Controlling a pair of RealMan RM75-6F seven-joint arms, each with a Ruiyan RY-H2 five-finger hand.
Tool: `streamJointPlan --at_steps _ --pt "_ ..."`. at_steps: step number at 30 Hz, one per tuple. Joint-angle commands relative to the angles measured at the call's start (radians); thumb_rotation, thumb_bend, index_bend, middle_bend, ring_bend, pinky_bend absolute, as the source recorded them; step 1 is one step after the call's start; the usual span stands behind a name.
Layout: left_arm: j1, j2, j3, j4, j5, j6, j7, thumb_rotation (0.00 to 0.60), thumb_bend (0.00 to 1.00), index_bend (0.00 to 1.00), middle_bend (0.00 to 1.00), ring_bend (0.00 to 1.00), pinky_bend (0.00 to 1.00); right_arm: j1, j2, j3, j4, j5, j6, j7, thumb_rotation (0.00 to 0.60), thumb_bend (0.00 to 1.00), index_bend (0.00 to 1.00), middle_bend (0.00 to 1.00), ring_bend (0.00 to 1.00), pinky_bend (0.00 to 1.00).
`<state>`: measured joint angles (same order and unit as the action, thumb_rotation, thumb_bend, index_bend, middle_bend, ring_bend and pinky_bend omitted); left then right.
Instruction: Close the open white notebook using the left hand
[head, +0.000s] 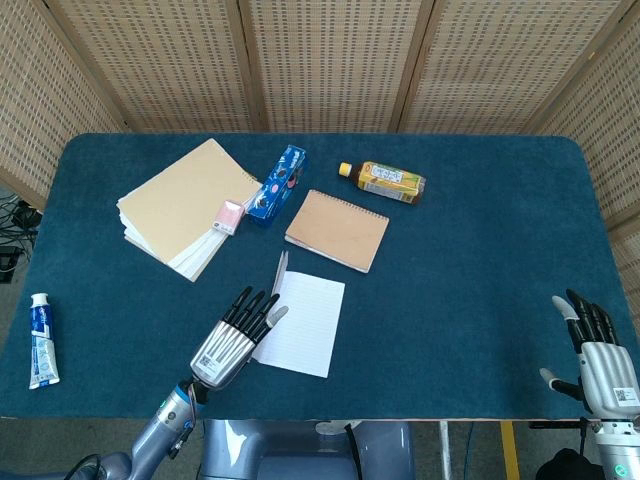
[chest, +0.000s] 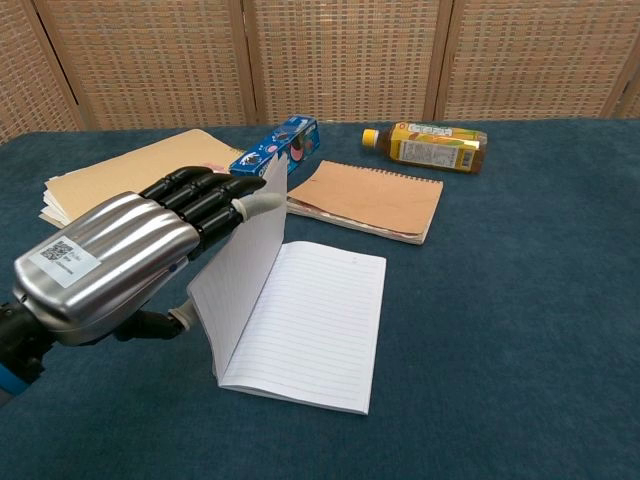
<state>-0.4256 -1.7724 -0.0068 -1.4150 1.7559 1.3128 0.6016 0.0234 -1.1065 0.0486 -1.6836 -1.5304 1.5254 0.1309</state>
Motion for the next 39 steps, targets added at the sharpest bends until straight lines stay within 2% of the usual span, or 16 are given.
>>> streamJointPlan --at_steps 1,5,7,9,12,20,29,39 --pt "-0.014 -0.025 -0.012 0.013 -0.005 -0.013 -0.003 0.600 0.52 0.00 0.00 0.00 0.00 0.000 0.001 0.001 0.000 0.001 0.000 0.003 0.600 0.11 0.00 0.00 0.00 0.00" --pt "-0.035 -0.056 -0.022 0.028 0.002 -0.024 0.004 0.600 0.51 0.00 0.00 0.00 0.00 0.001 0.003 0.005 0.003 0.012 -0.005 0.014 0.600 0.11 0.00 0.00 0.00 0.00" --pt "-0.044 -0.068 -0.025 0.028 0.002 -0.033 0.005 0.600 0.42 0.00 0.00 0.00 0.00 0.002 0.004 0.006 0.005 0.016 -0.010 0.018 0.600 0.11 0.00 0.00 0.00 0.00" --pt "-0.050 -0.077 -0.026 0.029 0.000 -0.038 0.008 0.600 0.27 0.00 0.00 0.00 0.00 0.004 0.005 0.006 0.006 0.017 -0.012 0.021 0.600 0.11 0.00 0.00 0.00 0.00" --pt "-0.050 -0.084 -0.023 0.032 -0.005 -0.037 0.008 0.600 0.18 0.00 0.00 0.00 0.00 0.003 0.006 0.006 0.005 0.016 -0.012 0.025 0.600 0.11 0.00 0.00 0.00 0.00" --pt "-0.031 -0.051 -0.010 0.018 0.000 0.005 0.000 0.600 0.17 0.00 0.00 0.00 0.00 0.001 0.008 0.004 0.001 0.013 -0.009 0.022 0.600 0.11 0.00 0.00 0.00 0.00" --pt "0.076 0.202 0.020 -0.173 -0.145 0.036 -0.054 0.600 0.16 0.00 0.00 0.00 0.00 0.000 -0.002 0.002 0.002 -0.001 0.000 0.009 0.600 0.11 0.00 0.00 0.00 0.00" --pt "0.215 0.435 0.075 -0.241 -0.202 0.165 -0.171 0.600 0.15 0.00 0.00 0.00 0.00 -0.005 -0.010 -0.003 -0.005 -0.022 0.019 -0.032 0.600 0.11 0.00 0.00 0.00 0.00"
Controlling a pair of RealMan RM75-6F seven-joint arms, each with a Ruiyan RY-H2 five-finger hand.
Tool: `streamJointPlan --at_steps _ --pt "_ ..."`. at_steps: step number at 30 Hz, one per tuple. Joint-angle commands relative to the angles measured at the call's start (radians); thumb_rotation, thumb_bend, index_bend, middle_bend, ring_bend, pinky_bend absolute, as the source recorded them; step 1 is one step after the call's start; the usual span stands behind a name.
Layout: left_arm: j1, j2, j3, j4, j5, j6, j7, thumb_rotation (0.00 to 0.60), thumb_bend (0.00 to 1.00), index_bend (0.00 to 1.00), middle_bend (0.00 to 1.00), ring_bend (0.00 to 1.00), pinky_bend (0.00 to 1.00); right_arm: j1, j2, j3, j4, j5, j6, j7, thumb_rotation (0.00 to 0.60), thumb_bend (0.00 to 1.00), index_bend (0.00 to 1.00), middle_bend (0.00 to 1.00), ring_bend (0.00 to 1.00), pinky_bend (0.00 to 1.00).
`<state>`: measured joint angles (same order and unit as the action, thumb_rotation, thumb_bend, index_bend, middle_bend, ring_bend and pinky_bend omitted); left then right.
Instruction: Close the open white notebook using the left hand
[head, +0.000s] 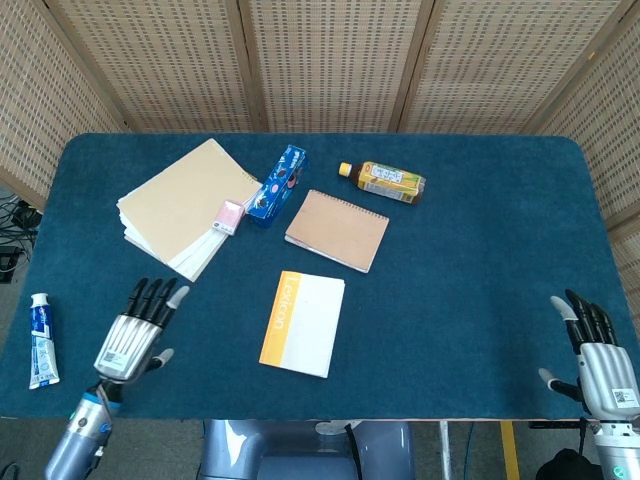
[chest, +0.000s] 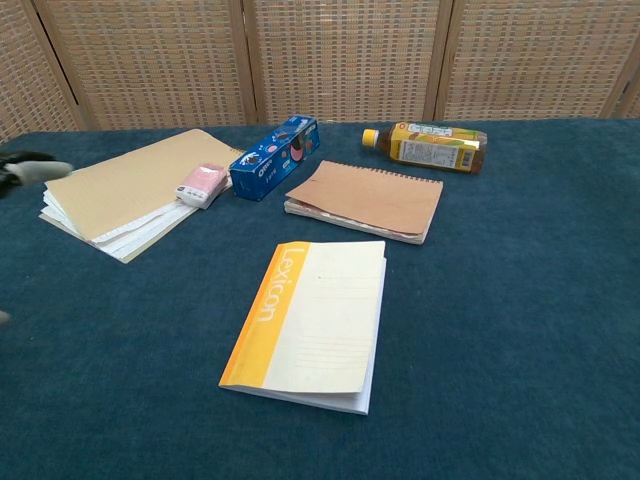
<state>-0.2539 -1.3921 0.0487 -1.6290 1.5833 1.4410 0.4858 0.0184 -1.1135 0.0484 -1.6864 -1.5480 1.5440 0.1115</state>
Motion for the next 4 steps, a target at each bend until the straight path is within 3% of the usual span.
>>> streamJointPlan --at_steps 1,4 --pt "0.050 0.071 0.024 -0.030 -0.032 0.039 -0.073 0.600 0.15 0.00 0.00 0.00 0.00 0.001 -0.003 -0.004 -0.004 -0.005 -0.003 -0.018 0.600 0.11 0.00 0.00 0.00 0.00" --pt "0.076 0.107 0.026 -0.013 -0.027 0.074 -0.131 0.600 0.15 0.00 0.00 0.00 0.00 0.002 -0.004 -0.006 -0.007 -0.007 -0.006 -0.030 0.600 0.11 0.00 0.00 0.00 0.00"
